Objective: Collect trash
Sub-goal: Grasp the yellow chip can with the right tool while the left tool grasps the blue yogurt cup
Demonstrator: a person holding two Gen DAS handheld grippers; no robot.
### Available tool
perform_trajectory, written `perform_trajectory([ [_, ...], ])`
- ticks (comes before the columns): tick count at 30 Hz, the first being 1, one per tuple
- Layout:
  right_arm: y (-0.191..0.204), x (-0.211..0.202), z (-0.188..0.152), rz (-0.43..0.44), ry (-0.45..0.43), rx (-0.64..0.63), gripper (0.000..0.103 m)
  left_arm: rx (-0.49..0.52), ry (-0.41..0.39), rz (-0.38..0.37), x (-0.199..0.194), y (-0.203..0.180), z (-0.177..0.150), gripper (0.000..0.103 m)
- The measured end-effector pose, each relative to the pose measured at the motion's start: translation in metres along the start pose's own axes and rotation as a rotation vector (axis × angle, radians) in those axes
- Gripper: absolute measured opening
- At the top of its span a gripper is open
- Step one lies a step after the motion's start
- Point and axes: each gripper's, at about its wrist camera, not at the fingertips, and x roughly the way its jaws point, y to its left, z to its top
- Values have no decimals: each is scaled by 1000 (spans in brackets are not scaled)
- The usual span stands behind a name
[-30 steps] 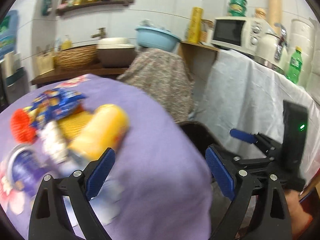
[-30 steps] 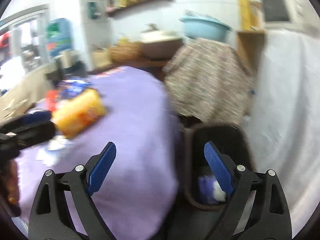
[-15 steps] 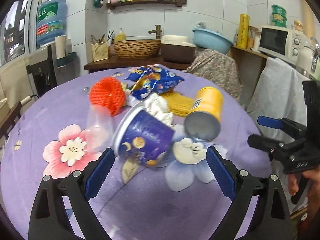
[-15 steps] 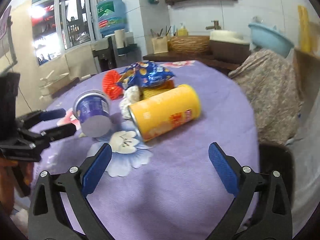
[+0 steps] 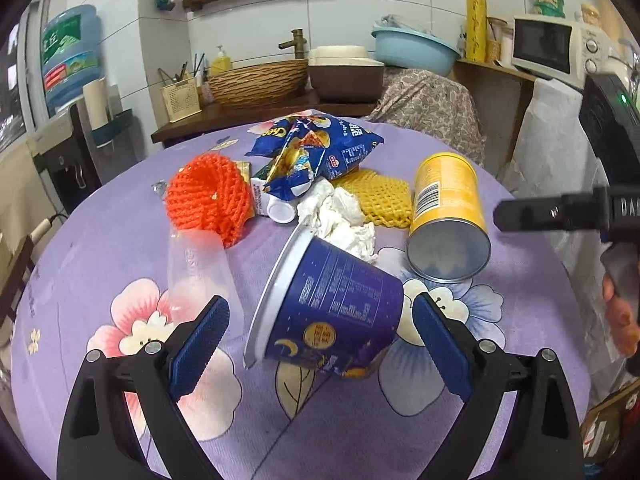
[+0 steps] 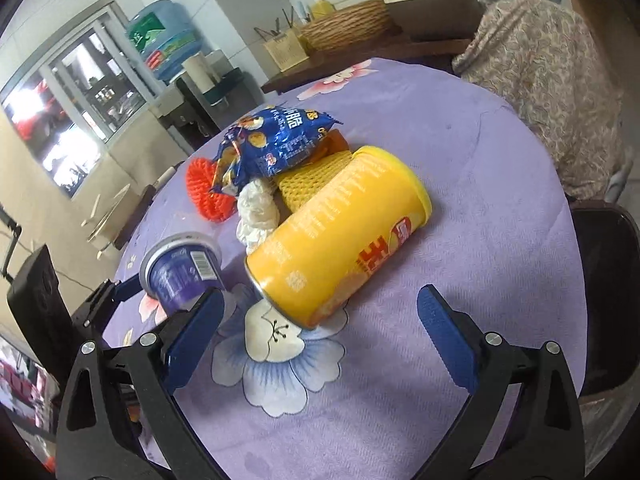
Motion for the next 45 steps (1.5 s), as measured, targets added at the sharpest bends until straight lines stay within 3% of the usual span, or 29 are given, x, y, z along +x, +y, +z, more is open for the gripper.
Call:
perform_trajectory([
  [4,-6,13,15,13,54,85,96,-15,5,-24,3,-1,2,87],
  [9,-22,38,33,-9,132,248,94,-15,0,-17,3,-6,1,71],
  [12,-19,46,44,-39,137,254,87,-22,-11,-24,1,-8,-1,67],
  [18,-25,69,49,-52,220,323,85,-33,-8,-54,0,-10,-1,57],
  [22,-27,74,53,-59,219,323,79,-32,-8,-62,-2,-13,-4,54],
  [24,-30,75,54,-46,216,332,78,-45,-3,-83,-3,-13,-7,48],
  [34,-28,61,48,-15,190,229,73,-122,28,-198,-16,-15,-20,44],
  [37,-25,60,46,1,196,177,73,-134,39,-224,-20,-17,-23,55],
  [42,-7,49,43,-42,182,1,73,-135,26,-230,-29,-20,-26,55],
  [43,-5,47,41,-52,175,-28,73,-128,19,-220,-31,-21,-27,52],
  [45,0,40,38,-62,164,-86,72,-103,11,-196,-33,-23,-27,25],
])
